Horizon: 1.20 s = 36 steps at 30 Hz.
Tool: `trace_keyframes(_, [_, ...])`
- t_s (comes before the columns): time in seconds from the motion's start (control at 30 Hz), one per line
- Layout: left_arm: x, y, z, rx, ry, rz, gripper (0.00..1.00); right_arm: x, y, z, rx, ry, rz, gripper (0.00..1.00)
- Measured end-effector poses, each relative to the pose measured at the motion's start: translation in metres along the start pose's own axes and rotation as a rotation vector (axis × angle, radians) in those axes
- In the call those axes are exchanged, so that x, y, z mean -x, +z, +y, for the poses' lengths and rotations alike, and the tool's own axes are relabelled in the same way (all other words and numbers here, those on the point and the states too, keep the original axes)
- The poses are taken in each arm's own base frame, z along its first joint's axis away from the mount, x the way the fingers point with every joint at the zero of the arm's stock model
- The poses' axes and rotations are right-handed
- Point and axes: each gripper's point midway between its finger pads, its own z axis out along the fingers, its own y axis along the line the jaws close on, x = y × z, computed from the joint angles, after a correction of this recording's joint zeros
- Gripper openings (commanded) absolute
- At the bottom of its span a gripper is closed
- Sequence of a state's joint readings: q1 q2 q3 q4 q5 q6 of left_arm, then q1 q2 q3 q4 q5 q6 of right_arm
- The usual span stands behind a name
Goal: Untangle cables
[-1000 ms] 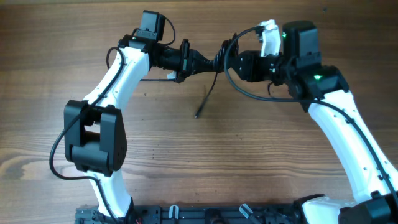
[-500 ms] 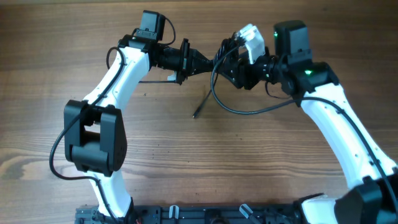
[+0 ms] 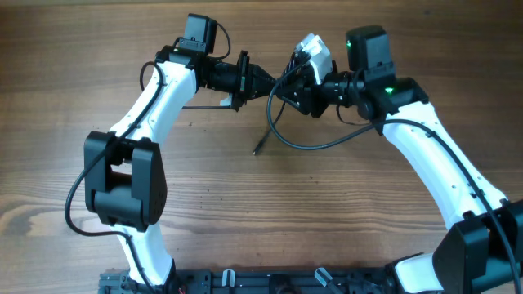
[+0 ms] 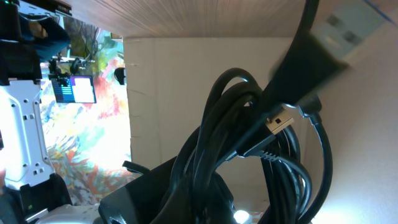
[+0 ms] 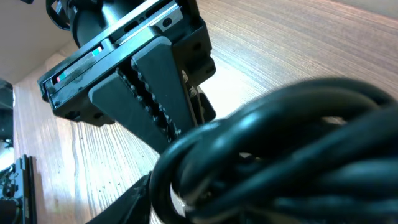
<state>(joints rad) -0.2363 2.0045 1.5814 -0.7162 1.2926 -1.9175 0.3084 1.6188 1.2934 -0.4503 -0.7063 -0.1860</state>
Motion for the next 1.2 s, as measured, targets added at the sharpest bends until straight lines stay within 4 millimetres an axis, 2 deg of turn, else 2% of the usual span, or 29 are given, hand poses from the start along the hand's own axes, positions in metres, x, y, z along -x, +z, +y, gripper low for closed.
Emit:
trace_keyframes(0.07, [0.000, 0.000, 0.000, -0.001, 0.002, -0.001, 0.04, 0.002, 0.001, 0.000, -0.004, 0.015, -0.008, 0.18])
trace_keyframes(0.13, [0.002, 0.000, -0.001, -0.005, -0.002, -0.011, 0.04, 0.004, 0.001, -0.002, -0.018, 0.036, -0.012, 0.15])
trace_keyframes(0.23, [0.007, 0.000, -0.003, -0.017, -0.007, -0.038, 0.04, 0.003, 0.001, -0.007, -0.046, 0.095, -0.010, 0.04])
trace_keyframes(0.5, [0.029, 0.003, -0.011, -0.066, 0.000, -0.181, 0.04, -0.017, -0.007, -0.023, -0.159, 0.382, 0.047, 0.04])
trace_keyframes(0.73, [0.047, 0.000, -0.018, -0.106, 0.045, -0.290, 0.04, -0.030, -0.046, -0.046, -0.286, 0.596, 0.039, 0.04])
trace_keyframes(0.97, [0.057, -0.005, -0.024, -0.109, 0.202, -0.373, 0.04, -0.034, -0.066, -0.037, -0.316, 0.656, 0.044, 0.04])
trace_keyframes(1.1, [0.065, -0.008, -0.027, -0.092, 0.363, -0.443, 0.04, -0.046, -0.071, -0.034, -0.325, 0.685, 0.095, 0.04])
trace_keyframes(1.2, [0.070, -0.010, -0.029, -0.063, 0.512, -0.494, 0.04, -0.048, -0.080, -0.031, -0.327, 0.642, 0.133, 0.04])
